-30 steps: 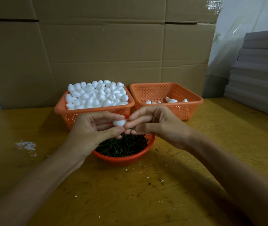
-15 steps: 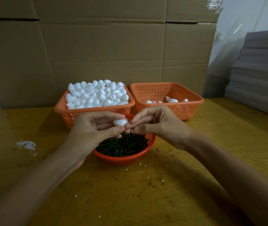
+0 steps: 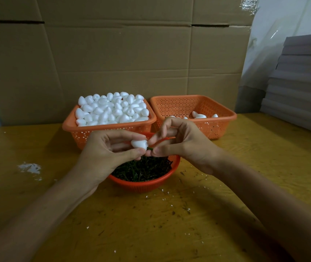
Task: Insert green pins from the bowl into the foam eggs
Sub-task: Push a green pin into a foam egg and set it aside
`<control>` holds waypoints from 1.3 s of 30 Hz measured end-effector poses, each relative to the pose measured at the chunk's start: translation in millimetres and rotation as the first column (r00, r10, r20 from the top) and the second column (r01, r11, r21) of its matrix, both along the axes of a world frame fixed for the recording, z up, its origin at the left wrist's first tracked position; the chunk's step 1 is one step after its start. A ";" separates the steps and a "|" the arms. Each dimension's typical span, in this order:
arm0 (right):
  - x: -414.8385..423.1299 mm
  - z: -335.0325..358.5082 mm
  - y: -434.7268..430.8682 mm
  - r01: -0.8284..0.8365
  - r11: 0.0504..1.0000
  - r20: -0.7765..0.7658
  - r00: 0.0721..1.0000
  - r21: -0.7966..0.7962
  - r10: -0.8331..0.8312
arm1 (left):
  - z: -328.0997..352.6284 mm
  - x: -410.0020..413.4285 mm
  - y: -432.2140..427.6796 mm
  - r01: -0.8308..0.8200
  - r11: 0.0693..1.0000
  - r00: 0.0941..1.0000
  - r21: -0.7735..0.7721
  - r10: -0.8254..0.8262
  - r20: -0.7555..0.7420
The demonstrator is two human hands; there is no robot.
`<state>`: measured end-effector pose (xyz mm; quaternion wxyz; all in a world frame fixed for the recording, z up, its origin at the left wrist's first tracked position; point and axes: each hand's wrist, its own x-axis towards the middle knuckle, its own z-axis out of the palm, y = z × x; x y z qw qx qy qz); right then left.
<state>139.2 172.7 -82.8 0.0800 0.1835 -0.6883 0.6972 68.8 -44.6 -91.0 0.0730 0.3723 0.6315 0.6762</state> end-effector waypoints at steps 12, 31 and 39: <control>2.2 3.8 -4.1 0.060 0.996 0.022 0.998 0.071 -0.061 | 0.2 2.4 0.0 0.009 1.000 0.999 -0.026 -0.010 -0.037; 3.2 3.6 -11.4 0.154 0.984 0.028 0.987 0.085 -0.156 | 0.0 -1.4 -1.1 -0.013 0.999 1.000 0.041 0.013 -0.001; 1.4 1.4 -14.2 0.156 0.970 0.069 0.983 0.186 -0.172 | -1.2 -3.0 -1.4 -0.016 0.998 0.999 0.064 0.019 -0.048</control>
